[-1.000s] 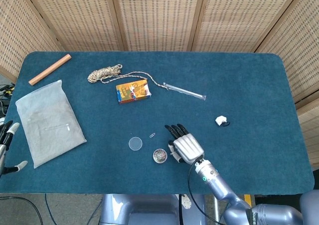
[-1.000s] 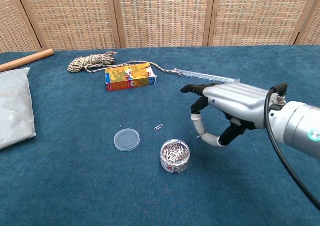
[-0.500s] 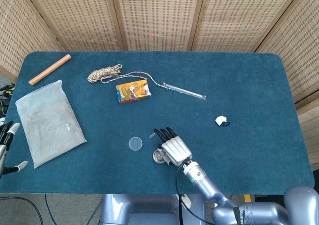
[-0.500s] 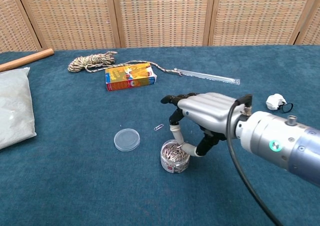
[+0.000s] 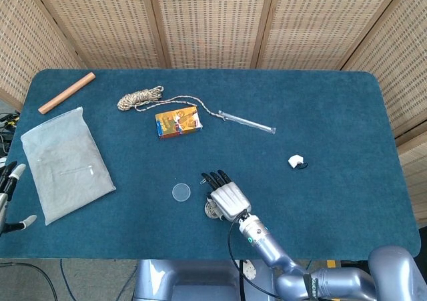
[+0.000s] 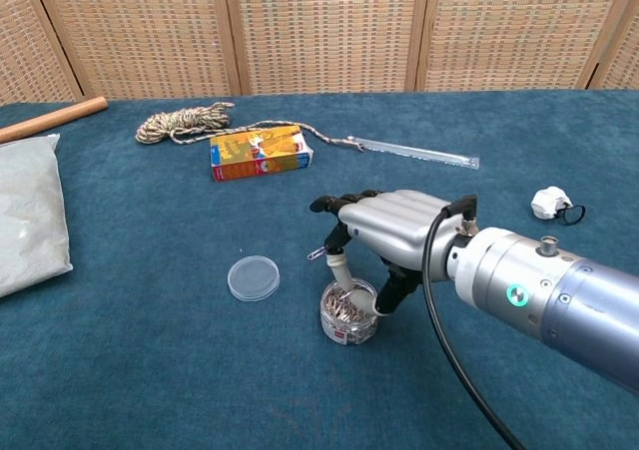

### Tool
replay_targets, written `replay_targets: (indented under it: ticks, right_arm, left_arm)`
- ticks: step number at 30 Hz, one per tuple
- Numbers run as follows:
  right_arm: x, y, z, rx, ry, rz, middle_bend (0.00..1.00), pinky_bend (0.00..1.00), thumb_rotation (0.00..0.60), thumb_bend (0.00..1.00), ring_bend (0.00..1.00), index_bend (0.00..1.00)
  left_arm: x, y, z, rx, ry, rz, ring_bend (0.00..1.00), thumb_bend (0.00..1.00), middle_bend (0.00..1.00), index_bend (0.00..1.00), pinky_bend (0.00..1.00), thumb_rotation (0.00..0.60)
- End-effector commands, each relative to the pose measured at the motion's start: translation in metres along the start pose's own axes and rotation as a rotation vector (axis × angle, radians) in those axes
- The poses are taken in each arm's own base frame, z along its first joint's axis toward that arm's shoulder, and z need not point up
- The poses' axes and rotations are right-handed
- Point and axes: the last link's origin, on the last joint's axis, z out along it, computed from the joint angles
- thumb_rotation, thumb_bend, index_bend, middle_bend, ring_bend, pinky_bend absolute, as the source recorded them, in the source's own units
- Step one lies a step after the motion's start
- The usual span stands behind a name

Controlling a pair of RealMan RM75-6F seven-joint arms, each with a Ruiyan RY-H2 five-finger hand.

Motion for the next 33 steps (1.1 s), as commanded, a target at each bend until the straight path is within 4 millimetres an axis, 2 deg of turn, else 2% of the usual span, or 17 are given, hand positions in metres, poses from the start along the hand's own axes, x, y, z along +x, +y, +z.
replay_targets:
  ticks: [1,9,14,17,19,20,21,24,26,27,30,33]
  right_arm:
    - [0.001,0.0,0.0,0.001,0.002,0.0,0.0,0.0,0.6,0.32,0.0,0.45]
    - [0.006,0.001,-0.004,-0.006,0.016,-0.001,0.0,0.0,0.6,0.32,0.0,0.45]
    - [0.035,0.014,-0.019,-0.018,0.102,0.027,0.0,0.0,0.6,0.32,0.0,0.45]
    - [0.052,0.041,-0.035,-0.053,0.162,-0.011,0.0,0.0,0.6,0.32,0.0,0.44]
    - [0.059,0.061,-0.047,-0.079,0.191,-0.041,0.0,0.0,0.6,0.29,0.0,0.4]
    - [0.063,0.078,-0.055,-0.108,0.215,-0.066,0.0,0.0,0.6,0.27,0.0,0.38]
    - [0.067,0.101,-0.066,-0.154,0.244,-0.094,0.0,0.0,0.6,0.2,0.0,0.33]
    - [0.067,0.143,-0.092,-0.228,0.278,-0.121,0.0,0.0,0.6,0.04,0.0,0.18]
    - [0.064,0.163,-0.107,-0.262,0.288,-0.132,0.0,0.0,0.6,0.0,0.0,0.06]
    - [0.062,0.179,-0.122,-0.302,0.294,-0.145,0.0,0.0,0.6,0.0,0.0,0.02]
    - [0.055,0.2,-0.148,-0.352,0.308,-0.179,0.0,0.0,0.6,0.0,0.0,0.0]
    - [0.048,0.209,-0.178,-0.403,0.325,-0.23,0.0,0.0,0.6,0.0,0.0,0.0]
  left_arm:
    - [0.0,0.0,0.0,-0.001,-0.001,-0.001,0.0,0.0,0.0,0.0,0.0,0.6]
    - [0.0,0.0,-0.001,-0.001,0.002,-0.002,0.0,0.0,0.0,0.0,0.0,0.6]
    - [0.001,-0.001,0.001,0.0,0.001,-0.007,0.0,0.0,0.0,0.0,0.0,0.6]
    - [0.001,-0.001,0.001,0.001,0.0,-0.011,0.0,0.0,0.0,0.0,0.0,0.6]
    - [0.001,-0.001,0.002,-0.002,0.006,-0.018,0.0,0.0,0.0,0.0,0.0,0.6]
    - [0.001,-0.001,0.002,-0.008,0.016,-0.027,0.0,0.0,0.0,0.0,0.0,0.6]
    - [0.001,-0.001,0.002,-0.012,0.021,-0.033,0.0,0.0,0.0,0.0,0.0,0.6]
    - [0.001,-0.001,0.001,-0.018,0.026,-0.032,0.0,0.0,0.0,0.0,0.0,0.6]
    - [0.0,-0.001,0.001,-0.021,0.027,-0.034,0.0,0.0,0.0,0.0,0.0,0.6]
    - [0.0,0.0,0.0,-0.023,0.029,-0.036,0.0,0.0,0.0,0.0,0.0,0.6]
    - [0.001,0.0,0.0,-0.026,0.035,-0.037,0.0,0.0,0.0,0.0,0.0,0.6]
    - [0.0,-0.001,-0.001,-0.023,0.035,-0.045,0.0,0.0,0.0,0.0,0.0,0.6]
